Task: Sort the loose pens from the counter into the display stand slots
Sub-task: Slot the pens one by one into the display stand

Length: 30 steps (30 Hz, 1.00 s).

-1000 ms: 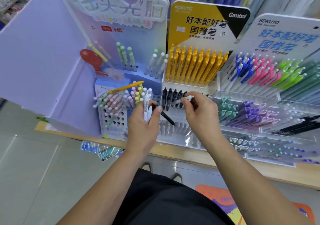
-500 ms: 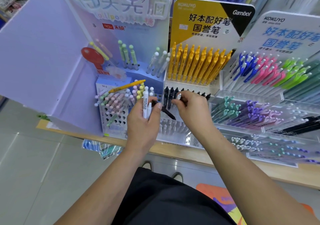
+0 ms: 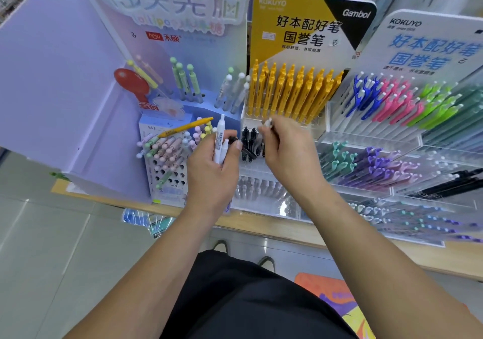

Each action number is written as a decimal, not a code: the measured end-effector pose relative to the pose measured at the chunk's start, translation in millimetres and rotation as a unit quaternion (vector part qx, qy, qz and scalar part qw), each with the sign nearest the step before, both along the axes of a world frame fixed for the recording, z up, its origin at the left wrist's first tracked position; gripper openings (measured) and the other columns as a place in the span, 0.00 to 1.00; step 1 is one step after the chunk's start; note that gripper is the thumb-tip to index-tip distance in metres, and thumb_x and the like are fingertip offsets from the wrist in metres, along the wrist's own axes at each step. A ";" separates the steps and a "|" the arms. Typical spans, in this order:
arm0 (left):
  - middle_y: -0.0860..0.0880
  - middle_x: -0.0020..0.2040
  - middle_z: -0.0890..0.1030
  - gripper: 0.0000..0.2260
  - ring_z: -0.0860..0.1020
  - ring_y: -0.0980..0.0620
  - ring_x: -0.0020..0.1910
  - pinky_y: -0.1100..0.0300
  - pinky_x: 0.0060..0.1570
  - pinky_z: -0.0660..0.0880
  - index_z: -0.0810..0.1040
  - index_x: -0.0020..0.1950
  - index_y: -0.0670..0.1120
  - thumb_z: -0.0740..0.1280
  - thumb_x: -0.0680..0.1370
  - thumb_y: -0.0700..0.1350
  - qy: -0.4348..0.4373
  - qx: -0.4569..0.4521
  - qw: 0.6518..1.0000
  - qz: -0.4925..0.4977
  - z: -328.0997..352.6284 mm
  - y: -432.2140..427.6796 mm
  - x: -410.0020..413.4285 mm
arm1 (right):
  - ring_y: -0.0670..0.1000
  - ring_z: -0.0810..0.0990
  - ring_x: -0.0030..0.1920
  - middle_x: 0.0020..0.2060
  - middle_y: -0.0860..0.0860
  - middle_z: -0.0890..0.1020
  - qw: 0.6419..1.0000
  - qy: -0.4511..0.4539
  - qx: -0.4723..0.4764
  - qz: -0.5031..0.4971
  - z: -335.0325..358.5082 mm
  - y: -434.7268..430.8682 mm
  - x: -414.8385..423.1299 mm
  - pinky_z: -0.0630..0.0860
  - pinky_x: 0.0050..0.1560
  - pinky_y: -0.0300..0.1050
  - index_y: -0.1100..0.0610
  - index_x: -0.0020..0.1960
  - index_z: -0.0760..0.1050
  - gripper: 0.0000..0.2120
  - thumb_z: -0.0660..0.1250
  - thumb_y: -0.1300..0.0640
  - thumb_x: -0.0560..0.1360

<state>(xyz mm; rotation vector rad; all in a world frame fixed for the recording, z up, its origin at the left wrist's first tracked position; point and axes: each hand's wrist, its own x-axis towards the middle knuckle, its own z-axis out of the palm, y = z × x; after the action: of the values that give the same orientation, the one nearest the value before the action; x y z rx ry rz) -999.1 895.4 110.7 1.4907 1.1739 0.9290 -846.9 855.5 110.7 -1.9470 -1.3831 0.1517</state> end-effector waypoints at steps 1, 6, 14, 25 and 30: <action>0.54 0.40 0.82 0.06 0.80 0.50 0.36 0.46 0.41 0.82 0.83 0.56 0.57 0.71 0.82 0.46 0.002 0.004 1.000 -0.005 -2.0 2.0 0.5 | 0.51 0.68 0.34 0.33 0.47 0.68 1.000 -0.012 0.011 0.003 12.5 4.5 0.7 0.65 0.33 0.49 0.54 0.41 0.65 0.14 0.63 0.54 0.84; 0.53 0.40 0.83 0.08 0.82 0.48 0.39 0.47 0.44 0.83 0.82 0.53 0.61 0.71 0.82 0.47 0.036 0.023 0.998 -0.035 -14.5 4.3 8.4 | 0.50 0.76 0.34 0.35 0.46 0.79 0.998 0.042 -0.002 -0.044 34.4 -19.0 5.9 0.76 0.35 0.54 0.54 0.47 0.74 0.12 0.61 0.47 0.84; 0.51 0.42 0.81 0.06 0.78 0.50 0.42 0.52 0.44 0.77 0.84 0.55 0.46 0.70 0.82 0.46 0.122 0.130 0.981 -0.073 -18.3 12.9 18.2 | 0.47 0.75 0.31 0.29 0.46 0.77 0.978 0.157 0.027 -0.133 11.7 -109.2 -5.9 0.68 0.32 0.33 0.50 0.46 0.77 0.05 0.67 0.57 0.81; 0.46 0.42 0.81 0.06 0.79 0.45 0.44 0.44 0.46 0.77 0.84 0.49 0.44 0.70 0.81 0.45 0.148 0.172 0.972 -0.067 -3.0 16.7 18.4 | 0.53 0.78 0.31 0.30 0.52 0.78 0.970 0.206 0.011 -0.132 -15.5 -116.7 -8.7 0.75 0.34 0.49 0.46 0.48 0.77 0.05 0.66 0.55 0.82; 0.47 0.40 0.79 0.05 0.75 0.48 0.41 0.52 0.41 0.70 0.84 0.48 0.43 0.72 0.80 0.43 0.179 0.221 0.955 -0.081 -2.6 17.2 22.3 | 0.57 0.83 0.37 0.32 0.53 0.80 0.964 0.231 0.017 -0.132 -16.4 -116.5 -6.4 0.79 0.38 0.57 0.44 0.49 0.77 0.04 0.66 0.52 0.82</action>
<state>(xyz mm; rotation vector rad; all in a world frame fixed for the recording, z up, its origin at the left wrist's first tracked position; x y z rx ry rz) -976.8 912.6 108.1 2.1544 1.1148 0.8659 -853.3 739.0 94.3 -1.8908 -0.8120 0.4221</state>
